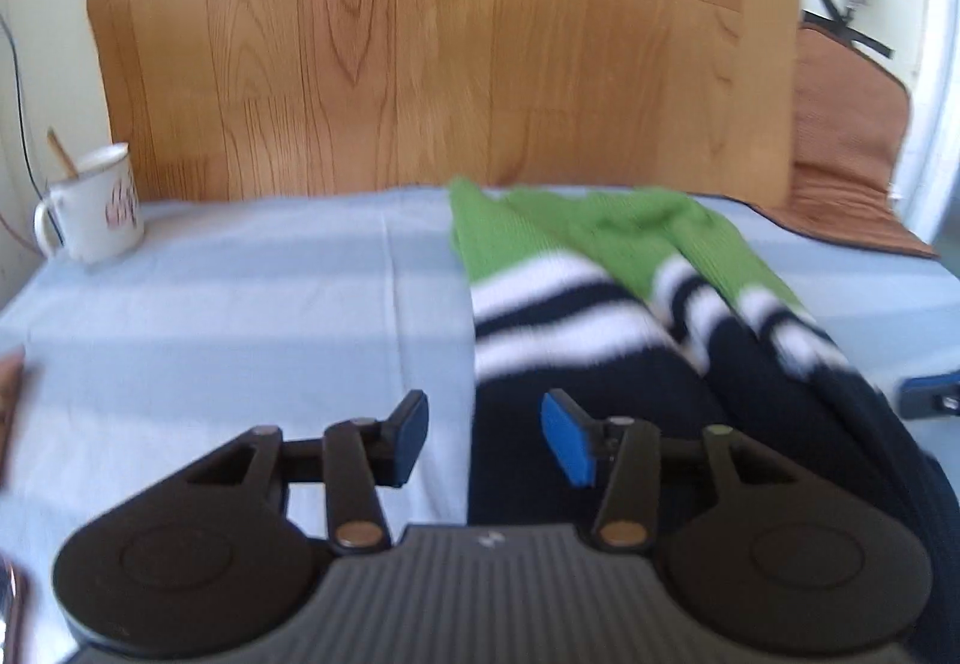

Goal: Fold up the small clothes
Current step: 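Lower the sweater onto the bed and open both grippers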

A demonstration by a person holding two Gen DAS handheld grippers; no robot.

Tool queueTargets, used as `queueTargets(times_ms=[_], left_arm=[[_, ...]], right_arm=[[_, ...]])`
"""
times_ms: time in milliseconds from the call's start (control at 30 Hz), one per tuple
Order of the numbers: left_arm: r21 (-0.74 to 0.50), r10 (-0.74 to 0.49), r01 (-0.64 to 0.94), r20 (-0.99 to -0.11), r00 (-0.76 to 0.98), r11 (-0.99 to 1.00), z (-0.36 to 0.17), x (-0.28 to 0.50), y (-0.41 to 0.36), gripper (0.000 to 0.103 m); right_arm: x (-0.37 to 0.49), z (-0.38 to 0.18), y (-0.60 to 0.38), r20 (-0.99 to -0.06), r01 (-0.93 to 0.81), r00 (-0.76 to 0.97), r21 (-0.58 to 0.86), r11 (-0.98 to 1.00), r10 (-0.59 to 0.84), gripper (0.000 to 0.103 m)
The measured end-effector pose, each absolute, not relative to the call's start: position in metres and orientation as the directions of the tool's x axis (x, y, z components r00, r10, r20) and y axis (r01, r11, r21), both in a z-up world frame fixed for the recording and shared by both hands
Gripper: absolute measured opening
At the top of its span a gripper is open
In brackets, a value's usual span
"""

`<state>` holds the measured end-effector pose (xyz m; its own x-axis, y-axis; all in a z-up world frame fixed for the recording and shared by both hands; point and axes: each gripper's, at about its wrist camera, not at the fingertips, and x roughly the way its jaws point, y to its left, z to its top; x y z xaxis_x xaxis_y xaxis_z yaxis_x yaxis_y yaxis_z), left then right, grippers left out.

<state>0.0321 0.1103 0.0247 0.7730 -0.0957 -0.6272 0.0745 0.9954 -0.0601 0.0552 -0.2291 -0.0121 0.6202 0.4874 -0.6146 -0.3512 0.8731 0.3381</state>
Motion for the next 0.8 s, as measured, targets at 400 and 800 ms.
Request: queueTargets(times_ms=[400,800], left_arm=[[-0.061,-0.084,0.059,-0.600,0.796,0.996,0.015,-0.008,0.119,0.054],[-0.061,-0.094,0.071,-0.609,0.788,0.996,0.014,-0.005,0.121,0.058]], right_arm=[[0.032,0.047,-0.231,-0.557,-0.229,0.805,0.028,0.973,0.206,0.005],[0.108,0.034,-0.301,-0.563,0.095,0.793,-0.262,0.961,-0.232,0.010]])
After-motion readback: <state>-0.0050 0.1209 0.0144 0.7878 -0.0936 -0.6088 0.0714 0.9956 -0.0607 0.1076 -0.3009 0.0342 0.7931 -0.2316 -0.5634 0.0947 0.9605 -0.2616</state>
